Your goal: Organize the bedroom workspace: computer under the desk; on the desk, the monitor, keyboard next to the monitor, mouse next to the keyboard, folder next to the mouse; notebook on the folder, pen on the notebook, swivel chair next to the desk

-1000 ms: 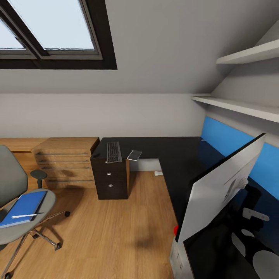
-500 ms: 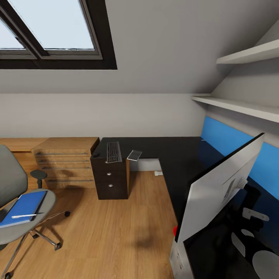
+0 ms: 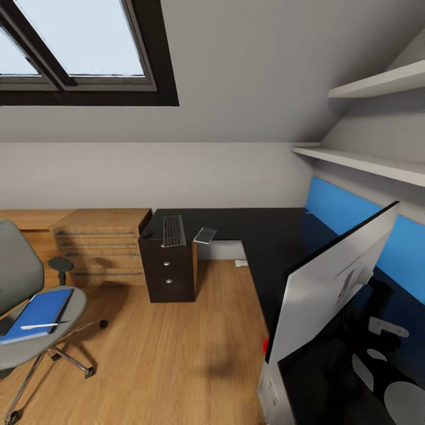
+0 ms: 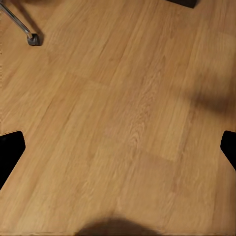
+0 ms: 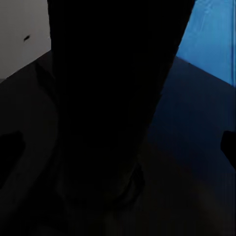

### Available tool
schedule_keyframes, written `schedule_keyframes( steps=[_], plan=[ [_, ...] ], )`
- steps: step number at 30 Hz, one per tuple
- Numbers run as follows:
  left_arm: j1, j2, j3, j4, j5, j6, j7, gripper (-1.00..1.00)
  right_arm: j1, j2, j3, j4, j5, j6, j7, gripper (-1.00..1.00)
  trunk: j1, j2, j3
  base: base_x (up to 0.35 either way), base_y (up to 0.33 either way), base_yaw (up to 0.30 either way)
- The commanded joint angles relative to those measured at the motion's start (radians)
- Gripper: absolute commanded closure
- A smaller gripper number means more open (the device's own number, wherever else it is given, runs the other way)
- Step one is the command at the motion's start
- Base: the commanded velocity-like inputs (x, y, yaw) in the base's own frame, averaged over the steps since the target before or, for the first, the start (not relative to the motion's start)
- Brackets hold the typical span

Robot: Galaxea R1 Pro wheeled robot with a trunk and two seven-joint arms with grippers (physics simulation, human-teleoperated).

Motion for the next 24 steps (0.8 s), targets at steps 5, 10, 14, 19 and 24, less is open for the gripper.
schedule_keyframes(
  steps=[5, 10, 14, 19, 24],
  plan=[
    [-0.001, 0.001, -0.006, -0.002, 0.01, -0.006, 0.004, -1.0, -0.001, 0.0, 0.003, 0.0, -0.011, -0.006, 0.003, -1.0, 0.0, -0.001, -0.001, -0.297, 0.0, 0.0],
    [-0.001, 0.001, -0.006, -0.002, 0.01, -0.006, 0.004, -1.0, -0.001, 0.008, 0.016, -0.004, -0.011, -0.007, 0.009, -1.0, 0.0, -0.001, -0.001, -0.328, 0.0, 0.0],
    [-0.001, 0.001, -0.006, -0.002, 0.01, -0.006, 0.004, -1.0, -0.001, 0.017, 0.025, -0.006, -0.012, -0.006, 0.009, -1.0, 0.0, -0.001, -0.001, -0.334, 0.0, 0.0],
    [-0.001, 0.001, -0.006, -0.002, 0.009, -0.006, 0.004, -1.0, -0.001, 0.032, 0.028, -0.016, -0.013, -0.005, 0.01, -1.0, 0.0, -0.001, -0.001, -0.328, 0.0, 0.0],
    [-0.001, 0.003, -0.004, -0.002, 0.011, -0.006, 0.004, -1.0, -0.001, 0.039, 0.044, -0.048, -0.013, 0.004, 0.006, -1.0, 0.0, -0.001, -0.001, -0.099, 0.0, 0.0]
  ],
)
